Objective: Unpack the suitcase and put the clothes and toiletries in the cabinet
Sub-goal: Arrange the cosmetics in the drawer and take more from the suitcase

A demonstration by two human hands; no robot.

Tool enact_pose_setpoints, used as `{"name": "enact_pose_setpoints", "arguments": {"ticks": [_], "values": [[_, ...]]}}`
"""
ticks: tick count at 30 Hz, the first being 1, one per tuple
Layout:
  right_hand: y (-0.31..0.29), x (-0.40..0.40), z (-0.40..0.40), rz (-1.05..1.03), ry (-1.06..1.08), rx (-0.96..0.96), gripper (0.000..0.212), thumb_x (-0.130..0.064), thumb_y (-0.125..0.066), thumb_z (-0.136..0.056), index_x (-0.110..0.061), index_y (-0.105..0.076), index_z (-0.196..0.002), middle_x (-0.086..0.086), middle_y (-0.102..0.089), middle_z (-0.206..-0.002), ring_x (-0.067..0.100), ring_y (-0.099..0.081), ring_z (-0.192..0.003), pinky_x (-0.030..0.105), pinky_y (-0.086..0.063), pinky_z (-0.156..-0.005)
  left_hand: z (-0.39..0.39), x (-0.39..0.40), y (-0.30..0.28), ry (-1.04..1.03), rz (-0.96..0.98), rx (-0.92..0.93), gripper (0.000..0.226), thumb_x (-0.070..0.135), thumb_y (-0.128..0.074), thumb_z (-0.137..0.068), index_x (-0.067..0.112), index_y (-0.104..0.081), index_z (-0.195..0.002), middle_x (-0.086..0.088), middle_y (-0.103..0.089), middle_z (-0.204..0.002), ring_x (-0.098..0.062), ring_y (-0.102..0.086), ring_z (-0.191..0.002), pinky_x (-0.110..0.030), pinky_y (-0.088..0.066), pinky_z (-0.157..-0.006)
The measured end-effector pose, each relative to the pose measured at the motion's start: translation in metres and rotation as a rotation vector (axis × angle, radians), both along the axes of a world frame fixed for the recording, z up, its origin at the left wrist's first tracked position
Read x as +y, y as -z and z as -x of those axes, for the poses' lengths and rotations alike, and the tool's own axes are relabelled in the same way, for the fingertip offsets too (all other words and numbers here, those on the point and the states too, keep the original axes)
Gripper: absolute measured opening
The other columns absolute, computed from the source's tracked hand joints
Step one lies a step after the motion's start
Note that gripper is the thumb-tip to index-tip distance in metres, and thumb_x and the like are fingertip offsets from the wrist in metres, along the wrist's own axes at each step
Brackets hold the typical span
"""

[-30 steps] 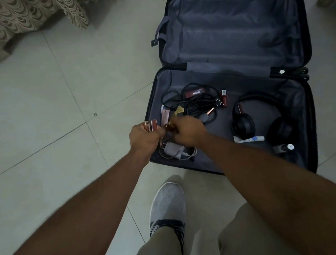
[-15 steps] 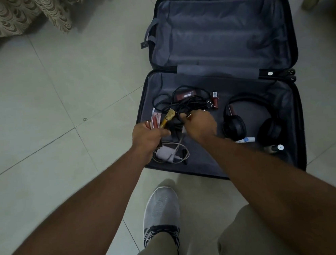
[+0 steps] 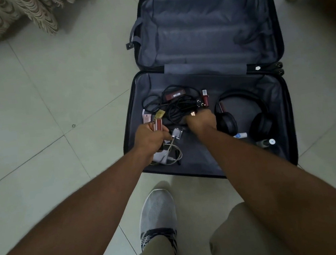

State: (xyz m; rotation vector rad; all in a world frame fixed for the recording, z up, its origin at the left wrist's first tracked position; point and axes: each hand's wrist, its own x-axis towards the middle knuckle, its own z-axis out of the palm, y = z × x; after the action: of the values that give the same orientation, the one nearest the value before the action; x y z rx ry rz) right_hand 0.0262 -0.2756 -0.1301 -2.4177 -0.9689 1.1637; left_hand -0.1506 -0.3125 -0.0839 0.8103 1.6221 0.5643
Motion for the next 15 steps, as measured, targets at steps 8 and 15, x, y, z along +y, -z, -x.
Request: {"name": "enact_pose_setpoints", "arguments": {"ticks": [8, 15], "values": [[-0.008, -0.006, 0.01, 0.046, -0.139, -0.203, 0.052, -0.051, -0.078, -0.08, -0.013, -0.07, -0.115, 0.01, -0.07, -0.12, 0.031, -0.07, -0.106, 0.031, -0.048, -0.073, -0.01, -0.006, -0.002, 0.054, -0.013, 0.027, 0.016, -0.005, -0.08, -0.069, 0.005, -0.073, -0.079, -0.005, -0.064, -0.065, -0.018, -0.059, -0.058, -0.028, -0.049, -0.05], [0.004, -0.008, 0.0, 0.026, -0.049, -0.024, 0.037, -0.036, -0.075, -0.077, -0.01, -0.073, -0.104, 0.005, -0.066, -0.094, 0.024, -0.063, -0.081, 0.027, -0.048, -0.069, 0.003, -0.012, -0.004, 0.011, 0.003, 0.031, 0.019, -0.008, -0.081, -0.07, 0.008, -0.073, -0.077, -0.001, -0.064, -0.06, -0.013, -0.057, -0.052, -0.025, -0.046, -0.047]]}}
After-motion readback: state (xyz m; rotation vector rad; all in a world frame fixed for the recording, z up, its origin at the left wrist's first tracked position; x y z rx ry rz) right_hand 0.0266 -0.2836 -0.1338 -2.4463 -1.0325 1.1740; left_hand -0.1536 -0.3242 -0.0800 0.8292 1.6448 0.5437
